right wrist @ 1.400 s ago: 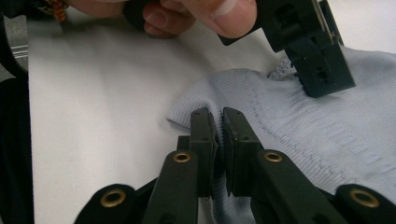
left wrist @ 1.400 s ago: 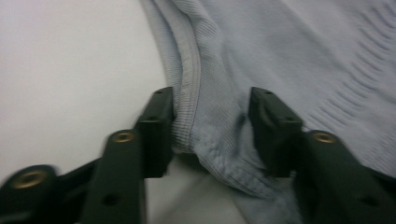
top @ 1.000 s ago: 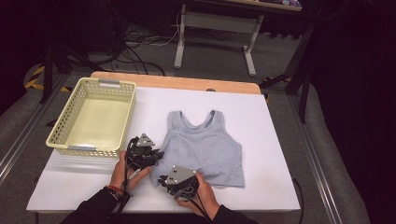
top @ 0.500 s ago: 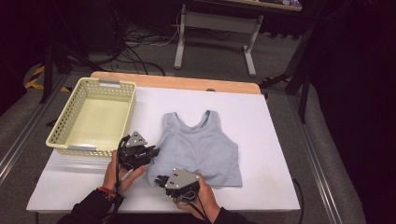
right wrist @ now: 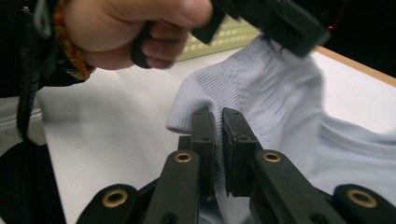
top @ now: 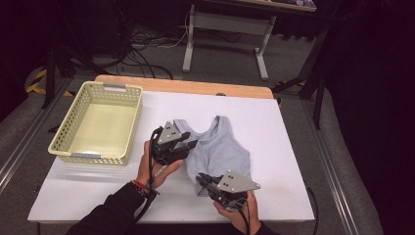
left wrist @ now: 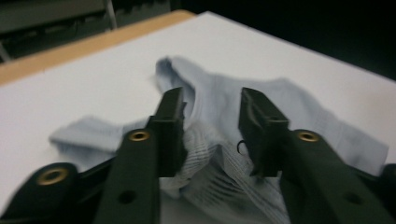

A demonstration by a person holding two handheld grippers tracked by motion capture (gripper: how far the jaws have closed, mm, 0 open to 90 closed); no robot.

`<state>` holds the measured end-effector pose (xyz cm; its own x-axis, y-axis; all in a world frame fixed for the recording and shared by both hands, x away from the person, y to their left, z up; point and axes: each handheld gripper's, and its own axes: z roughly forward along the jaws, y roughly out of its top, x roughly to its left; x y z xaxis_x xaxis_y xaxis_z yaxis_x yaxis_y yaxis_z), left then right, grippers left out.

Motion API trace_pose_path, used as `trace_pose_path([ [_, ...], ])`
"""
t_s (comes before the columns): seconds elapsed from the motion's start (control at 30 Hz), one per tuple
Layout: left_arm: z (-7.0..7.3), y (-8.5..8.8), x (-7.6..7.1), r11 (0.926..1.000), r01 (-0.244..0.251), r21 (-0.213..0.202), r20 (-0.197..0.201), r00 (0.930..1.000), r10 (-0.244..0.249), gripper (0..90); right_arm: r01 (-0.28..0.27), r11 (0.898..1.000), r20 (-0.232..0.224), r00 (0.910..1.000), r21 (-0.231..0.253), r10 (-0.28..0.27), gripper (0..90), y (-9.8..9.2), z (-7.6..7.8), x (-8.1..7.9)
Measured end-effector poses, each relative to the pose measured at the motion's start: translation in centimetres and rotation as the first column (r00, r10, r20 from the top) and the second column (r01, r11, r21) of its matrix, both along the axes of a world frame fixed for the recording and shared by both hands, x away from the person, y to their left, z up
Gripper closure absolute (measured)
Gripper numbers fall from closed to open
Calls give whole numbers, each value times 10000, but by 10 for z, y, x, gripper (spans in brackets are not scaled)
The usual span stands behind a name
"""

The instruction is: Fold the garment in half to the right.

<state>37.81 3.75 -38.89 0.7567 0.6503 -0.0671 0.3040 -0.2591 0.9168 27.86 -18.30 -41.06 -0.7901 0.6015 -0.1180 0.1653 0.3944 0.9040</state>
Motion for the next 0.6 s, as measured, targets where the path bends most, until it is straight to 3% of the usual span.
trace_pose_path([
  [0.03,9,-1,-5,9998,-27,-183,529,9986,37,515,111,9999,19,9999,36,-111,842,-4,1,0],
  [0.07,13,0,-8,9998,-46,-210,764,9971,62,457,273,9996,35,9996,124,-274,842,-11,2,0],
  [0.1,13,0,-8,9998,-46,-210,764,9971,62,393,273,9996,35,9996,124,-274,842,-11,2,0],
  [0.13,17,1,-13,9998,-49,-189,940,9955,67,393,407,9990,50,9992,168,-408,842,-17,2,-1],
  [0.17,19,3,-18,10000,-26,-53,1127,9936,31,309,715,9972,120,9974,235,-718,842,-27,3,-2],
  [0.23,18,8,-31,9994,334,-56,1242,9917,-325,283,841,9960,90,9964,286,-844,842,-32,3,-3],
  [0.27,16,8,-35,9987,504,-64,1143,9922,-493,260,1016,9944,69,9948,304,-1019,842,-38,3,-5],
  [0.33,5,3,-50,9941,1044,299,979,9894,-1069,193,1381,9897,60,9903,384,-1385,842,-52,0,-9],
  [0.4,-5,-4,-60,9883,1439,511,712,9865,-1473,190,1496,9881,93,9886,364,-1500,842,-56,0,-11],
  [0.5,-29,-29,-76,9647,2272,1330,212,9725,-2319,162,1887,9809,2,9820,466,-1889,842,-69,-3,-16],
  [0.57,-42,-45,-78,9513,2437,1889,35,9686,-2488,153,2134,9756,-115,9770,521,-2131,842,-77,-5,-19],
  [0.6,-48,-51,-76,9472,2569,1920,-192,9659,-2581,151,2257,9731,-122,9742,464,-2254,842,-81,-7,-21],
])
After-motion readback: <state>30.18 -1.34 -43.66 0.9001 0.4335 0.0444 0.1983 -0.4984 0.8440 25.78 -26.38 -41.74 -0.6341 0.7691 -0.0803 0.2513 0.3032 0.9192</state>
